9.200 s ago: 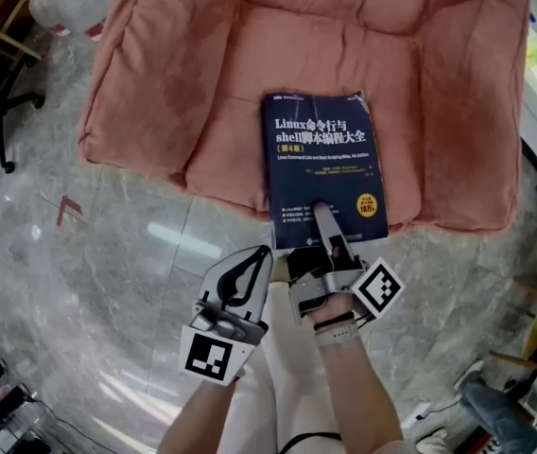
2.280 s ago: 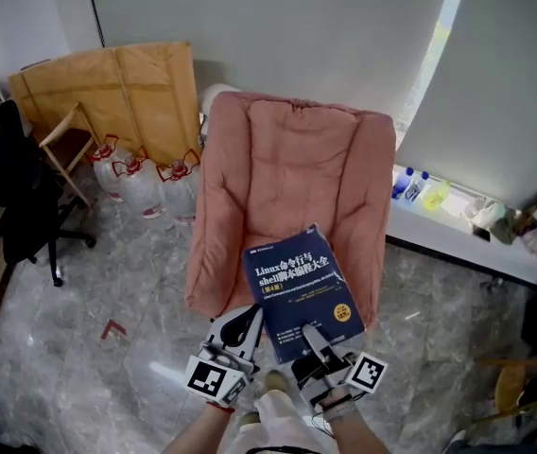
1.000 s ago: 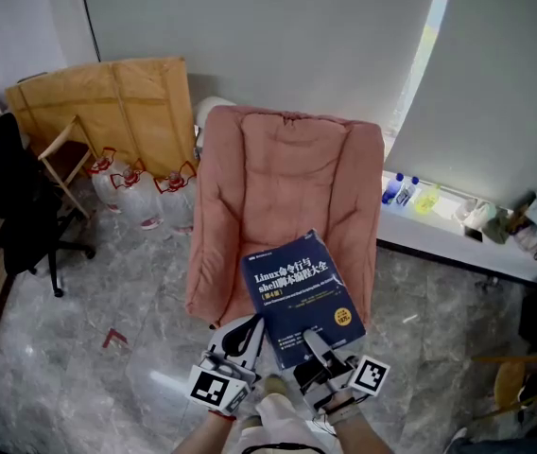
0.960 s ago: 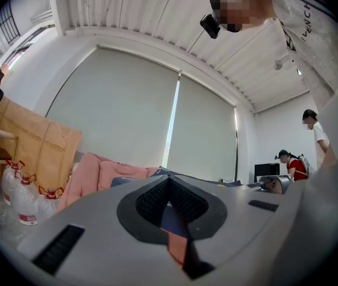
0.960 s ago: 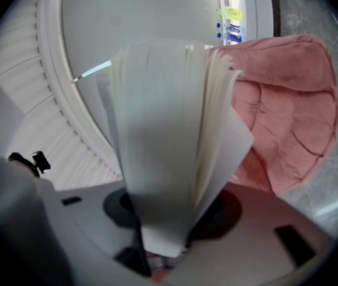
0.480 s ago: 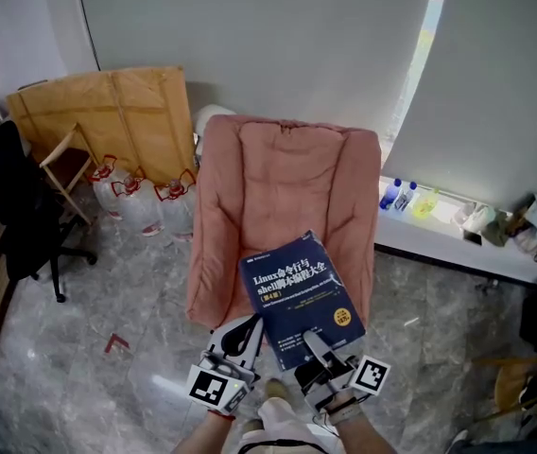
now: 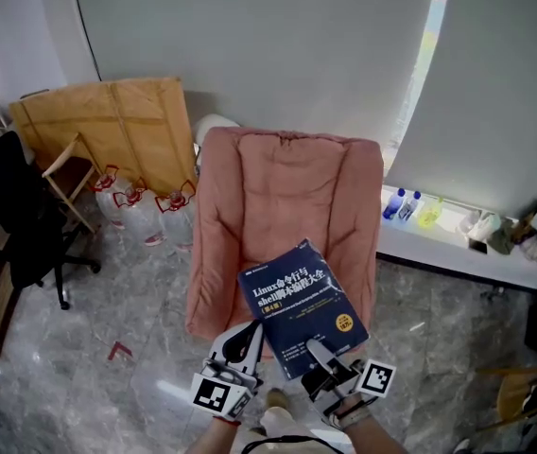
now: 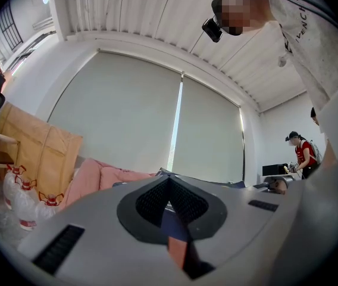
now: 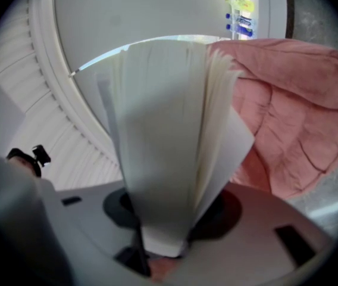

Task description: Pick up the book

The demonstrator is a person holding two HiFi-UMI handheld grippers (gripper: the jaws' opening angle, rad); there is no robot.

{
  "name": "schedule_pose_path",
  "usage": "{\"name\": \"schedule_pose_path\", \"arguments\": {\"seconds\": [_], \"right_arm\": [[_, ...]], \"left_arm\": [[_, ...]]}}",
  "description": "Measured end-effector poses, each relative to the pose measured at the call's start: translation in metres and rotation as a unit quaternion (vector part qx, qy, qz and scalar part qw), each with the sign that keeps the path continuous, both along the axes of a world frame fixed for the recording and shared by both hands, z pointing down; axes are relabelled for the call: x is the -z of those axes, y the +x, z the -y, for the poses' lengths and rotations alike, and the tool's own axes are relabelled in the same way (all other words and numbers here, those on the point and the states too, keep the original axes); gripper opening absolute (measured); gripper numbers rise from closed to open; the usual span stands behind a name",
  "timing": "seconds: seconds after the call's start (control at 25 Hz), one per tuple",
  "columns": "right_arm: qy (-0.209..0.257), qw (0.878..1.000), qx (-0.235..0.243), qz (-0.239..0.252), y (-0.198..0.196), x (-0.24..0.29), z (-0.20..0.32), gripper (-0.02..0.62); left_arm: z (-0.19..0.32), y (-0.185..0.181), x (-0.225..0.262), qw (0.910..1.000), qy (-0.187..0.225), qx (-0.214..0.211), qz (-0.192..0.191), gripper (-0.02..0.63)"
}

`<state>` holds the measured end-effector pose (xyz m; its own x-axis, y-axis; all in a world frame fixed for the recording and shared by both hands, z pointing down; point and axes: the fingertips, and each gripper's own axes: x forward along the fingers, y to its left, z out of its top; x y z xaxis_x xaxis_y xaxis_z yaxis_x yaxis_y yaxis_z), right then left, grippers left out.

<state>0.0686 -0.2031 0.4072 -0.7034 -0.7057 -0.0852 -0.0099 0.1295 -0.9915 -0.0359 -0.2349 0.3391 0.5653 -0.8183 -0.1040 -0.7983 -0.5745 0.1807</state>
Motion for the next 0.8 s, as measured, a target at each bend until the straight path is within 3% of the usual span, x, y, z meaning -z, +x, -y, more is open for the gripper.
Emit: {"name": "schedule_pose_path", "arguments": {"seconds": [0.36, 0.8], "right_arm": [[-0.007, 1.000, 0.025, -0.004, 0.004, 0.001, 0.008, 0.178], [-0.015, 1.000, 0.018, 0.004, 0.003, 0.002, 0.013, 0.178]], "left_arm": [[0.011, 0.002, 0.008, 0.9999, 0.003, 0.017, 0.000, 0.013], [0.015, -0.003, 0.007, 0.9999, -0.003, 0.014, 0.005, 0.013]]}}
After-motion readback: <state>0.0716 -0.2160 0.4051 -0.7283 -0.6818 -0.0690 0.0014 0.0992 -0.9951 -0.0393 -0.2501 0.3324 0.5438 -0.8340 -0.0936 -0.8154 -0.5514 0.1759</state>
